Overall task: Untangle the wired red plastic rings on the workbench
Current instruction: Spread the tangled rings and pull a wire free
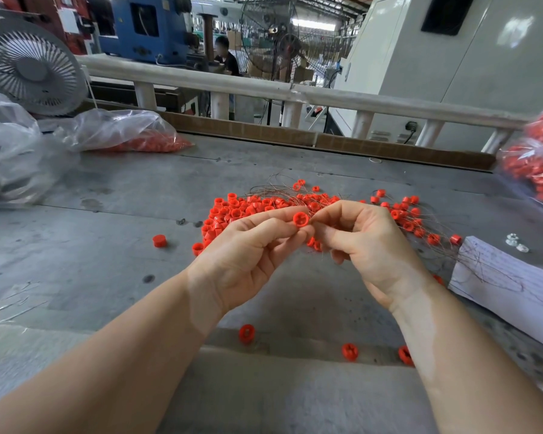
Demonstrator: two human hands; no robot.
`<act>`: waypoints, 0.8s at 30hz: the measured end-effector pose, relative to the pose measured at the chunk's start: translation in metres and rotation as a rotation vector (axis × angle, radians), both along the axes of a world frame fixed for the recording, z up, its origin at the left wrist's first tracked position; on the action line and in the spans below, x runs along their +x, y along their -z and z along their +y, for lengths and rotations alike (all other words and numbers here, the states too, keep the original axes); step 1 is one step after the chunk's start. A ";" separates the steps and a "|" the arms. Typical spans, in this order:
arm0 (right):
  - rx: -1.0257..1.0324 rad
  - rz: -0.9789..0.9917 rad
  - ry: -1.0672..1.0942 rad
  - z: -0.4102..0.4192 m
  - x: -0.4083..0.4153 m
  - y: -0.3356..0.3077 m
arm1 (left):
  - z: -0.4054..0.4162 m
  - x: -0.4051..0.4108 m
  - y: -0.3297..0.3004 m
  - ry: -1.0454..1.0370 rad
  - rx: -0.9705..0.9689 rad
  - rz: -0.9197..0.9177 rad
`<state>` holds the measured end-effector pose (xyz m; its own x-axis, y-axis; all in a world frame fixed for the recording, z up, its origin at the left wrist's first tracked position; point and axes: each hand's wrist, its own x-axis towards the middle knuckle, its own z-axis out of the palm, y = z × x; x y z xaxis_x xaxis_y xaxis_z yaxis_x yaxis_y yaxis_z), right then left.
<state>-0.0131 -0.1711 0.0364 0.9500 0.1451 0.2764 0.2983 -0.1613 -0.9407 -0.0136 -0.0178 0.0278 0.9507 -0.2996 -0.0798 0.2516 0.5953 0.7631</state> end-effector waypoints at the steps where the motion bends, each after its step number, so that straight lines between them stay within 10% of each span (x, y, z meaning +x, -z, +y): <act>1: 0.014 0.009 -0.006 0.000 0.000 0.000 | 0.000 0.000 0.000 0.001 -0.005 -0.005; 24: 0.105 0.136 -0.058 0.000 0.000 0.003 | 0.000 0.000 0.001 -0.012 -0.037 -0.031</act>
